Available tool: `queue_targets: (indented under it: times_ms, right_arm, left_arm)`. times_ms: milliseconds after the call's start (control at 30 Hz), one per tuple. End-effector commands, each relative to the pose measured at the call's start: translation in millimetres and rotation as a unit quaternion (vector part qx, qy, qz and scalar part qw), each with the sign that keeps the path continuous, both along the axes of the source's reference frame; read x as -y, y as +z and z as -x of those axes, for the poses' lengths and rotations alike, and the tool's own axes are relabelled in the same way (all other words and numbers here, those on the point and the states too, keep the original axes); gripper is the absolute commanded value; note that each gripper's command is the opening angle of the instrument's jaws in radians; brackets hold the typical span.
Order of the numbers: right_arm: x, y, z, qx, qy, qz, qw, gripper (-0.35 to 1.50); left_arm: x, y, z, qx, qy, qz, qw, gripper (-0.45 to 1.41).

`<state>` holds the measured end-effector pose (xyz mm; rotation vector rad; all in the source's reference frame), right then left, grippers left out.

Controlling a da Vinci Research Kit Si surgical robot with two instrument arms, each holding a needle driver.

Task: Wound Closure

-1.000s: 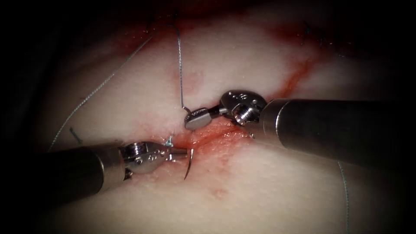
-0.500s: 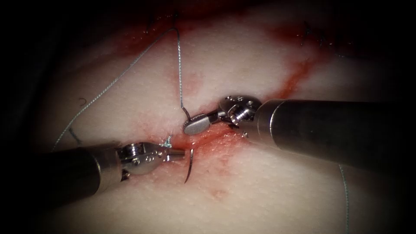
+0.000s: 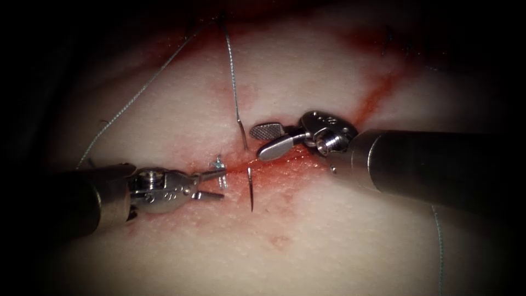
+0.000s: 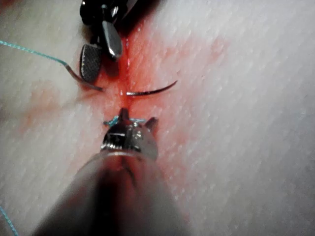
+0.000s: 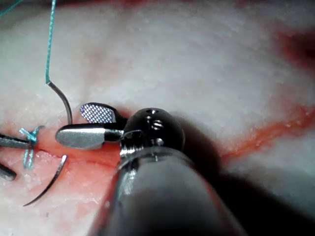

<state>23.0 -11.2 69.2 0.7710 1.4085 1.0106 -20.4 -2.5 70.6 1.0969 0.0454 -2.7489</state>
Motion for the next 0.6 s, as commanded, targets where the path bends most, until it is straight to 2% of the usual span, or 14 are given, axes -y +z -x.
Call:
queue_targets:
  times_ms: [33,100,133,233,367,467,500,600]
  right_arm:
    - [-1.0,0.0,0.4,0.004,0.004,0.008,1.000,1.18]
    - [-2.0,-0.6,1.5,0.011,0.011,0.015,1.000,1.18]
    - [-2.3,-0.9,1.9,0.012,0.015,0.013,1.000,1.16]
    - [-2.6,-1.2,2.6,0.020,0.029,0.016,0.999,1.13]
    - [-2.5,-1.1,2.6,0.011,0.015,0.018,1.000,1.08]
    - [-2.4,-1.0,2.3,0.011,0.015,0.019,1.000,1.08]
    - [-2.3,-1.0,2.1,0.011,0.015,0.019,1.000,1.08]
    - [-2.1,-0.9,2.0,0.011,0.015,0.020,1.000,1.06]
  left_arm:
    - [0.4,0.7,0.9,0.006,0.012,0.010,1.000,0.67]
    - [0.4,0.6,1.3,0.018,0.020,0.019,0.999,0.83]
    - [0.3,0.6,1.7,0.030,0.022,0.026,0.999,0.83]
    - [0.3,0.6,2.5,0.048,0.016,0.041,0.998,0.66]
    - [0.2,0.8,3.1,0.057,0.009,0.051,0.997,0.67]
    - [0.1,1.0,3.6,0.072,-0.002,0.062,0.996,0.59]
    - [0.2,1.1,3.9,0.080,-0.008,0.066,0.995,0.47]
    - [0.5,1.7,4.5,0.081,-0.005,0.081,0.993,0.31]
